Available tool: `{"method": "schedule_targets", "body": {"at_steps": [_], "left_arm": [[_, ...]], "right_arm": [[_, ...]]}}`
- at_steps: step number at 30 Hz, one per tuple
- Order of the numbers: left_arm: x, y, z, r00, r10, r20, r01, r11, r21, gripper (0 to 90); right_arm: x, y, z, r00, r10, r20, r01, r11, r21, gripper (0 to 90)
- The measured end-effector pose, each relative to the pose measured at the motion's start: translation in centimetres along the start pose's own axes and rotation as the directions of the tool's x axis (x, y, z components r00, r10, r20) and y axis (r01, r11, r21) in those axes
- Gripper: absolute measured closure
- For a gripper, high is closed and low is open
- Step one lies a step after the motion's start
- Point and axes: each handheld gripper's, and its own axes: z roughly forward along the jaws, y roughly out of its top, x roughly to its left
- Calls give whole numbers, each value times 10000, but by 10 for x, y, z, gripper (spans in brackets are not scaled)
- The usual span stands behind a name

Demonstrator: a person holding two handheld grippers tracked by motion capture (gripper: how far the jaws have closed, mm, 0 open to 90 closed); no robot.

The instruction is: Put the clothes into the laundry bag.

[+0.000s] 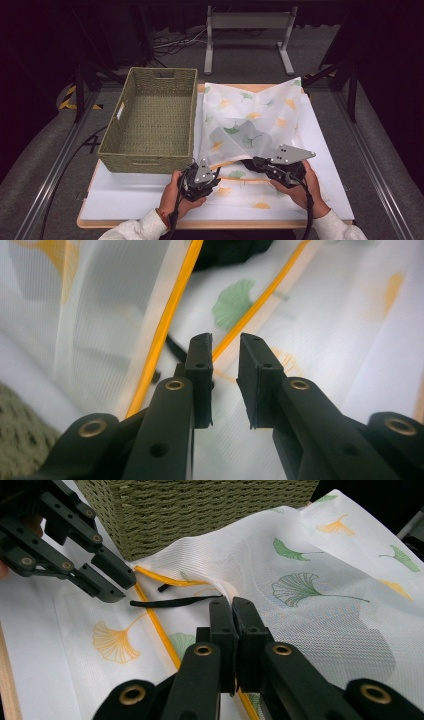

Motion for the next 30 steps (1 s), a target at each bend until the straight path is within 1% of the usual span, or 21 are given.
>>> {"method": "schedule_targets", "body": {"at_steps": [1, 3, 4, 5, 6, 7, 10, 11, 12, 14, 17, 19, 20, 22, 23, 24, 25, 27, 28, 29, 30], "left_arm": [[1, -2, 4, 9999, -73, -116, 74, 9999, 121, 757], [3, -4, 11, 9997, -83, -218, 89, 9995, 295, 753], [4, -5, 16, 9996, -166, -248, 178, 9988, 459, 753], [5, -5, 19, 9992, -344, -206, 355, 9979, 543, 752], [6, -6, 22, 9991, -368, -198, 379, 9974, 618, 751], [7, -6, 24, 9986, -513, -102, 518, 9973, 528, 757], [9, -4, 25, 9986, -538, -9, 538, 9971, 530, 819], [8, -2, 26, 9987, -495, -69, 498, 9974, 523, 865], [8, -2, 26, 9987, -495, -69, 498, 9974, 523, 874], [9, 1, 28, 9989, -474, -70, 477, 9975, 516, 876], [9, 8, 32, 9992, -354, -176, 361, 9985, 407, 876], [8, 15, 36, 9997, -155, -178, 161, 9993, 344, 876], [6, 19, 39, 9996, -8, -285, 17, 9995, 327, 876], [4, 24, 47, 9990, 78, -435, -69, 9997, 229, 875], [4, 26, 51, 9988, 156, -464, -146, 9996, 228, 874], [3, 28, 55, 9993, 66, -361, -61, 9999, 146, 872], [2, 29, 59, 9993, 99, -354, -92, 9998, 179, 860], [1, 29, 61, 9989, 151, -436, -142, 9997, 220, 743], [-2, 31, 64, 9988, 19, -486, -12, 9999, 144, 701], [-2, 31, 64, 9988, 19, -486, -12, 9999, 144, 673], [-3, 31, 63, 9991, 12, -415, -8, 9999, 107, 673]], "right_arm": [[0, 0, 0, 10000, -17, -12, 17, 10000, 4, 887], [1, 1, 0, 10000, -46, 12, 46, 10000, 5, 887], [1, 1, 0, 10000, -80, 30, 80, 10000, 14, 888], [1, 1, 0, 9999, -116, 43, 116, 9999, 34, 888], [1, 0, 0, 9999, -110, 36, 110, 9999, 38, 888], [1, 0, 0, 10000, -96, 17, 96, 9999, 43, 888], [1, 0, 0, 9999, -112, 13, 112, 9999, 47, 887], [1, 0, 0, 9999, -116, 12, 116, 9999, 25, 888], [1, 0, 0, 9999, -114, 12, 114, 9999, 22, 888], [2, 0, 1, 9999, -107, -7, 107, 9999, 31, 888], [2, 1, 1, 9999, -118, -12, 118, 9999, 54, 888], [3, 1, 1, 9999, -103, -6, 103, 9999, 44, 888], [2, 1, 1, 10000, -86, 7, 86, 10000, 31, 888], [2, 0, 2, 10000, -58, 0, 58, 10000, 39, 888], [2, 0, 2, 10000, -49, -3, 49, 10000, 41, 887], [1, 0, 2, 10000, -63, -2, 63, 10000, 49, 888], [1, -1, 2, 10000, -31, -11, 31, 10000, 50, 888], [1, -1, 2, 10000, -33, -14, 33, 10000, 46, 888], [0, -2, 2, 10000, -25, -11, 25, 10000, 79, 886], [0, -2, 2, 10000, -25, -11, 25, 10000, 79, 886], [0, -2, 2, 10000, 3, -29, -3, 9999, 124, 885]]}}
